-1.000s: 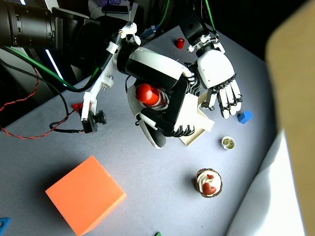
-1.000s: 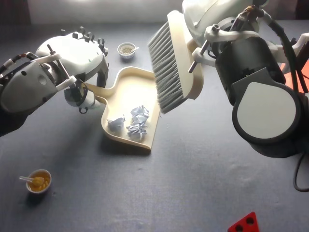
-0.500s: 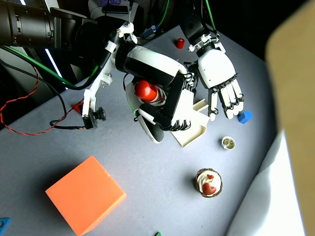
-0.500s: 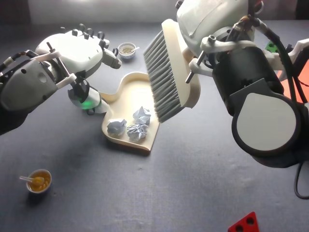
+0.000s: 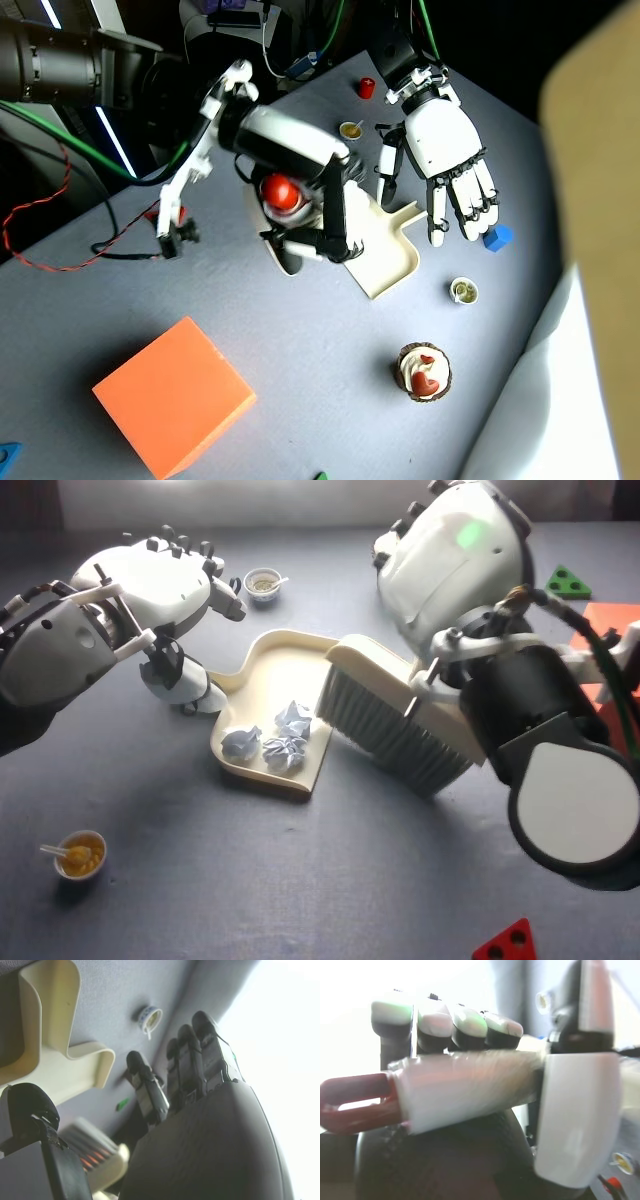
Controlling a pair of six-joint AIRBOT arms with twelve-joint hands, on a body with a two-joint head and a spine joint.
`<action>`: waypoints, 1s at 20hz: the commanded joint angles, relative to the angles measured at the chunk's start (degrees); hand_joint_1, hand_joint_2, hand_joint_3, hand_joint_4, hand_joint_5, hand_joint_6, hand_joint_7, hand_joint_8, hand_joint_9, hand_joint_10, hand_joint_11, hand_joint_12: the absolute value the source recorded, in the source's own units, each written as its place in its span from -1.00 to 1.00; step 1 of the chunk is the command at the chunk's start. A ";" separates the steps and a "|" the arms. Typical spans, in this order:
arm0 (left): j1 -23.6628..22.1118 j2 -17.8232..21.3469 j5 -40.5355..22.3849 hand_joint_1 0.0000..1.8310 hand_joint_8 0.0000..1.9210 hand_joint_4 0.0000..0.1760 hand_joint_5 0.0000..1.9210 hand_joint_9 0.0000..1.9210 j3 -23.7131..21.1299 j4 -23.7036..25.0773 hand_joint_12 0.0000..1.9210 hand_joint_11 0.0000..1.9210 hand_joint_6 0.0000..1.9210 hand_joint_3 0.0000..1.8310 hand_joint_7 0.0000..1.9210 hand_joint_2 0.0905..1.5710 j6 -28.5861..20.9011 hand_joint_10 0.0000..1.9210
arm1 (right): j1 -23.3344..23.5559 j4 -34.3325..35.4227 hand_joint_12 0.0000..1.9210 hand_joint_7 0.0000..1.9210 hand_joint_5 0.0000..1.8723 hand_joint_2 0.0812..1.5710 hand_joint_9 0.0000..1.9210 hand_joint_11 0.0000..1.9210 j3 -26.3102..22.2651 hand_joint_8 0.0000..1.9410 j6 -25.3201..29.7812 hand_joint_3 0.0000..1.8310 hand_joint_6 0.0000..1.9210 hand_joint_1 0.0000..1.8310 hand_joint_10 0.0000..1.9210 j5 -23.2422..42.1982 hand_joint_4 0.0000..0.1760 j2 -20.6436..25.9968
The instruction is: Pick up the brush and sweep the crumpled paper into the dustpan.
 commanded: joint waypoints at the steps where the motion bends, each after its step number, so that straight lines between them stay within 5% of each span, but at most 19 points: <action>1: -0.77 0.90 -5.23 -0.05 -0.99 0.51 -0.38 -0.83 0.08 1.56 -0.66 -0.95 -0.98 -1.00 -0.80 0.16 0.05 -1.00 | 0.51 -6.71 0.99 -0.65 -0.37 -0.15 -0.69 -0.87 -0.95 0.58 -0.78 -1.00 -0.29 -0.25 0.78 -4.65 -1.00 1.06; 2: -0.81 1.04 -5.15 -0.05 -0.99 0.50 -0.37 -0.83 0.09 1.57 -0.66 -0.95 -0.97 -1.00 -0.80 0.16 0.05 -1.00 | 0.19 -6.71 0.90 -0.60 -0.43 -0.12 -0.72 -0.95 -1.46 0.10 -0.78 -1.00 -0.65 -0.36 0.46 -4.65 -1.00 1.56; 3: -0.93 1.24 -5.03 -0.04 -1.00 0.48 -0.33 -0.83 0.08 1.57 -0.66 -0.95 -0.99 -1.00 -0.80 0.16 0.05 -1.00 | -0.19 -6.71 0.64 -0.54 -0.59 -0.13 -0.65 -0.96 -1.87 -0.54 -0.77 -1.00 -0.90 -0.47 -0.16 -4.65 -1.00 2.00; 4: -1.09 1.41 -5.00 -0.05 -1.00 0.59 -0.32 -0.83 0.08 1.65 -0.66 -0.95 -0.99 -1.00 -0.80 0.16 0.06 -1.00 | -0.41 -6.71 0.42 -0.53 -0.70 -0.13 -0.56 -0.96 -2.15 -0.85 -0.77 -1.00 -0.98 -0.54 -0.62 -4.65 -1.00 2.32; 6: -1.79 1.86 -4.85 -0.04 -1.00 0.42 -0.31 -0.83 0.18 1.81 -0.66 -0.96 -0.99 -1.00 -0.79 0.17 0.07 -1.00 | -1.01 -6.71 -0.21 -0.77 -0.85 -0.14 -0.74 -1.00 -2.78 -0.99 -0.77 -1.00 -1.00 -0.58 -0.97 -4.79 -1.00 3.21; 8: -2.68 2.07 -4.28 -0.04 -0.99 0.54 -0.31 -0.82 0.43 2.11 -0.66 -0.95 -0.99 -1.00 -0.77 0.16 0.09 -1.00 | -1.04 -6.70 -0.74 -0.94 -0.98 -0.20 -0.93 -0.97 -3.30 -1.00 -0.76 -1.00 -1.00 -0.54 -1.00 -4.81 -1.00 4.11; 11: -5.15 3.07 -2.22 -0.07 -1.00 0.57 -0.33 -0.81 0.43 3.20 -0.66 -0.94 -1.00 -1.00 -0.77 0.16 0.24 -0.99 | -0.86 -6.58 -0.99 -0.93 -0.90 -0.19 -0.98 -1.00 -5.26 -1.00 1.23 -1.00 -0.99 -0.48 -1.00 -3.45 -1.00 7.07; 13: -6.55 3.94 -1.38 -0.06 -1.00 0.52 -0.33 -0.81 -0.08 3.20 -0.66 -0.95 -1.00 -1.00 -0.77 0.16 0.66 -1.00 | -0.49 -6.58 -1.00 -0.95 -0.93 -0.19 -0.99 -1.00 -6.88 -1.00 7.45 -1.00 -1.00 -0.48 -1.00 0.14 -1.00 10.12; 14: -7.29 4.43 -1.32 -0.09 -1.00 0.68 -0.36 -0.82 -0.47 3.18 -0.67 -0.95 -1.00 -1.00 -0.79 0.17 0.89 -1.00 | -0.26 -7.06 -1.00 -0.96 -0.93 -0.19 -1.00 -1.00 -7.62 -1.00 12.84 -1.00 -0.99 -0.48 -1.00 3.38 -1.00 12.30; 16: -9.26 5.28 -0.64 -0.05 -1.00 0.51 -0.35 -0.82 -1.17 2.82 -0.66 -0.94 -0.99 -1.00 -0.78 0.15 2.12 -1.00 | 0.41 -9.85 -1.00 -0.95 -0.93 -0.18 -1.00 -1.00 -8.12 -1.00 28.68 -1.00 -1.00 -0.48 -1.00 12.80 -1.00 17.23; 20: -11.57 5.52 -0.03 -0.07 -0.99 0.65 -0.41 -0.84 -1.98 1.97 -0.67 -0.94 -1.00 -1.00 -0.82 0.15 2.44 -0.99 | 0.79 -25.06 -1.00 -0.97 -0.98 -0.19 -0.99 -1.00 -5.23 -1.00 54.96 -1.00 -1.00 -0.48 -1.00 35.28 -1.00 24.04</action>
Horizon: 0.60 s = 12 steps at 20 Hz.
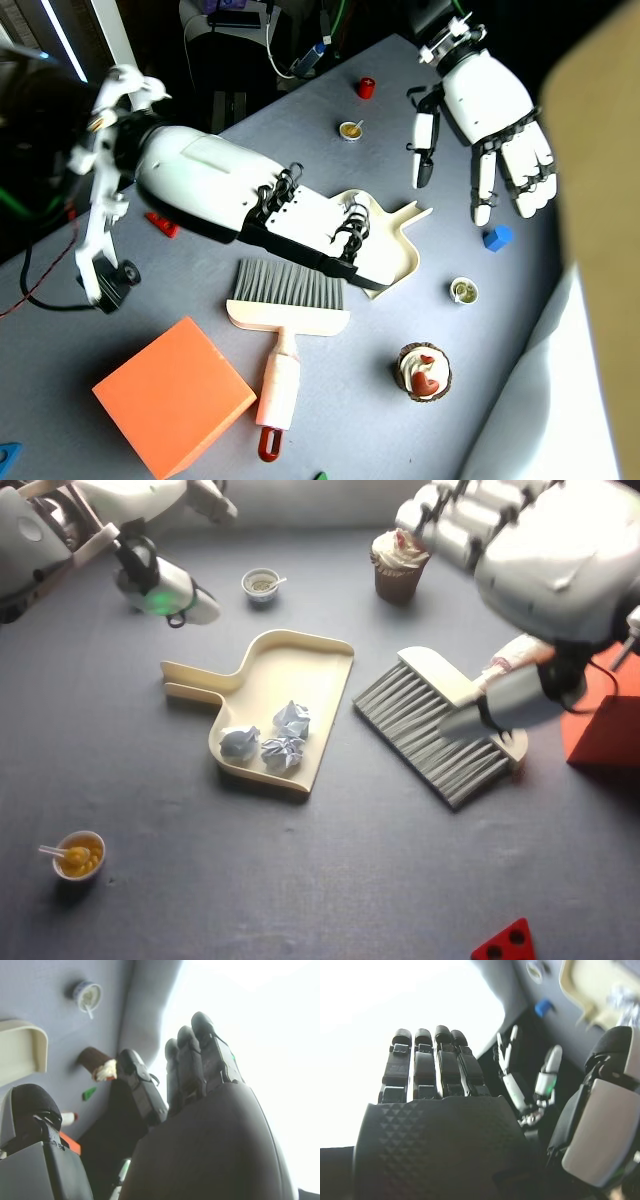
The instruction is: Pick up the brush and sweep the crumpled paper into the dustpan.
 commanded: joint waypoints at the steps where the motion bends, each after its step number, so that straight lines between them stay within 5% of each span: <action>1: -1.04 0.57 -5.04 -0.07 -1.00 0.68 -0.45 -0.84 -0.30 1.10 -0.68 -0.95 -1.00 -1.00 -0.83 0.16 0.66 -1.00 | 2.04 -6.04 -1.00 -0.97 -0.97 -0.18 -0.99 -1.00 0.49 -1.00 5.12 -1.00 -1.00 -0.50 -1.00 4.15 -1.00 1.56; 4: -2.29 1.00 -5.63 -0.09 -0.99 0.64 -0.50 -0.83 -2.56 -1.55 -0.68 -0.95 -0.99 -1.00 -0.82 0.15 2.95 -0.99 | 5.59 -7.10 -0.99 -0.99 -1.00 -0.16 -0.98 -0.98 4.85 -1.00 21.41 -0.99 -1.00 -0.52 -1.00 20.88 -1.00 4.45; 12: -3.44 1.18 -6.22 -0.13 -0.99 0.75 -0.51 -0.82 -5.29 -5.28 -0.69 -0.95 -1.00 -1.00 -0.80 0.15 5.61 -1.00 | 7.29 -7.08 -0.97 -0.98 -1.00 -0.12 -0.96 -0.92 -1.33 -1.00 20.73 -0.99 -1.00 -0.63 -0.99 20.71 -1.00 8.52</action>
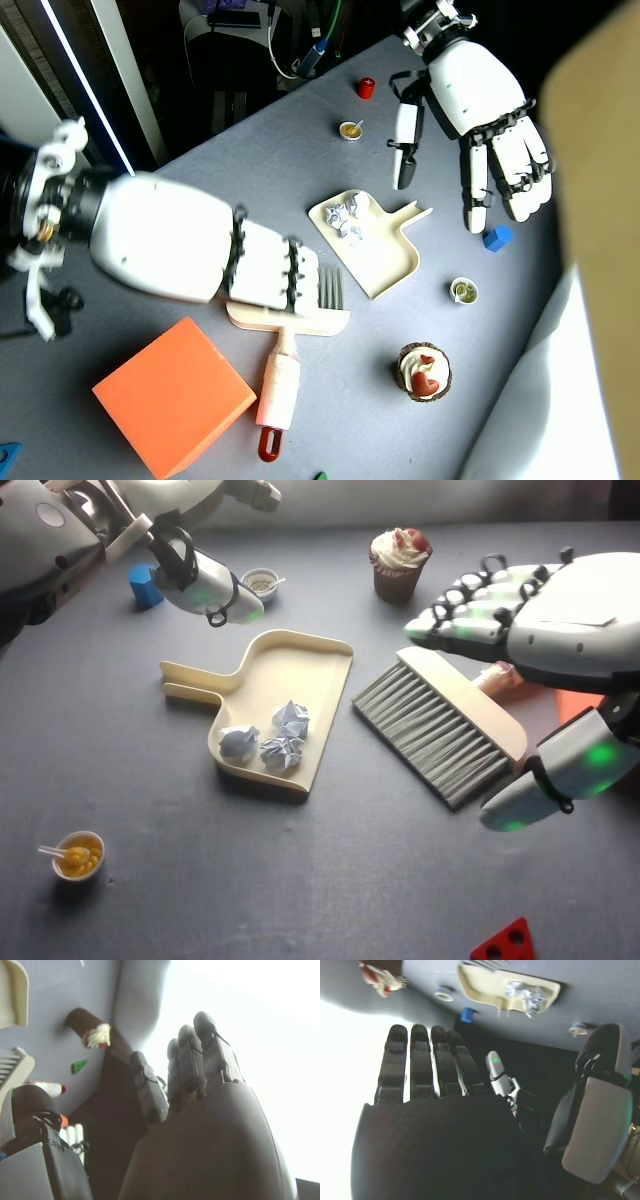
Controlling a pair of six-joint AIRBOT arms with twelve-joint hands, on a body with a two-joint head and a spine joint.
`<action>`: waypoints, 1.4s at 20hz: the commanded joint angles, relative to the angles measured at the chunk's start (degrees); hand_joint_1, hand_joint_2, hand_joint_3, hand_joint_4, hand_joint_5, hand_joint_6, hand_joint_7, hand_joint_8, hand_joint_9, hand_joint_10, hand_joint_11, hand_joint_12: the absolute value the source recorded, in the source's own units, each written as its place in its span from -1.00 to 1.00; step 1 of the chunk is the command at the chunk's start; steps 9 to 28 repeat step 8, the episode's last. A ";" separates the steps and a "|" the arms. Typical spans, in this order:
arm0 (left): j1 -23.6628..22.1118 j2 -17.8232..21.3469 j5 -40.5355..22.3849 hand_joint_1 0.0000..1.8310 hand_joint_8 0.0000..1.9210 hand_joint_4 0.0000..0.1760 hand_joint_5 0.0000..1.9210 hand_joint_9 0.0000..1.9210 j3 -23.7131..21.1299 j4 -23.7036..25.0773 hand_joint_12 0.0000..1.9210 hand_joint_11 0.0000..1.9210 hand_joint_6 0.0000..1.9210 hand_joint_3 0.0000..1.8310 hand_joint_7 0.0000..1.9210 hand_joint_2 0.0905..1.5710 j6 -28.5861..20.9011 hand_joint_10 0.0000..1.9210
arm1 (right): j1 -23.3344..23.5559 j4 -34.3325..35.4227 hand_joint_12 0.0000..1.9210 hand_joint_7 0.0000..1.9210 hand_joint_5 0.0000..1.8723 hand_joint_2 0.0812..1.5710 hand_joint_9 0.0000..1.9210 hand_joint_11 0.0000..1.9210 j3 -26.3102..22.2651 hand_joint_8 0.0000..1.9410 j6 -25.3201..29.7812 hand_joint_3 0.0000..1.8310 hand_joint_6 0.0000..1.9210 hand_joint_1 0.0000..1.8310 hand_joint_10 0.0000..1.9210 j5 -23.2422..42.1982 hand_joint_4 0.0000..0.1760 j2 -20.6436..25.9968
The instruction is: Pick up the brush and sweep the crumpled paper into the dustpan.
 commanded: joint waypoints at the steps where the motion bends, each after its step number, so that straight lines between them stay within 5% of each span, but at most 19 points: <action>1: -0.74 0.82 -4.35 -0.13 -0.99 0.71 -0.51 -0.83 -0.14 1.91 -0.69 -0.95 -1.00 -1.00 -0.80 0.15 0.15 -1.00 | 1.52 -0.68 -0.96 -0.98 -1.00 -0.12 -0.96 -0.90 -0.15 -1.00 -0.06 -0.99 -1.00 -0.64 -0.99 -5.07 -1.00 1.16; 7: -0.73 1.92 -4.80 -0.15 -0.99 0.22 -0.64 -0.80 -0.17 2.07 -0.69 -0.94 -1.00 -1.00 -0.78 0.13 0.60 -0.99 | 1.67 1.51 -0.96 -1.00 -1.00 -0.04 -0.97 -0.91 -2.38 -1.00 -0.06 -0.98 -1.00 -0.68 -1.00 -2.18 -1.00 2.40; 28: -0.81 1.97 -4.86 -0.15 -0.99 0.22 -0.64 -0.80 -0.09 2.30 -0.69 -0.94 -1.00 -1.00 -0.78 0.13 0.61 -0.99 | 1.91 1.51 -0.96 -1.00 -1.00 -0.04 -0.97 -0.91 -2.55 -1.00 -0.06 -0.98 -1.00 -0.68 -1.00 -2.32 -1.00 2.66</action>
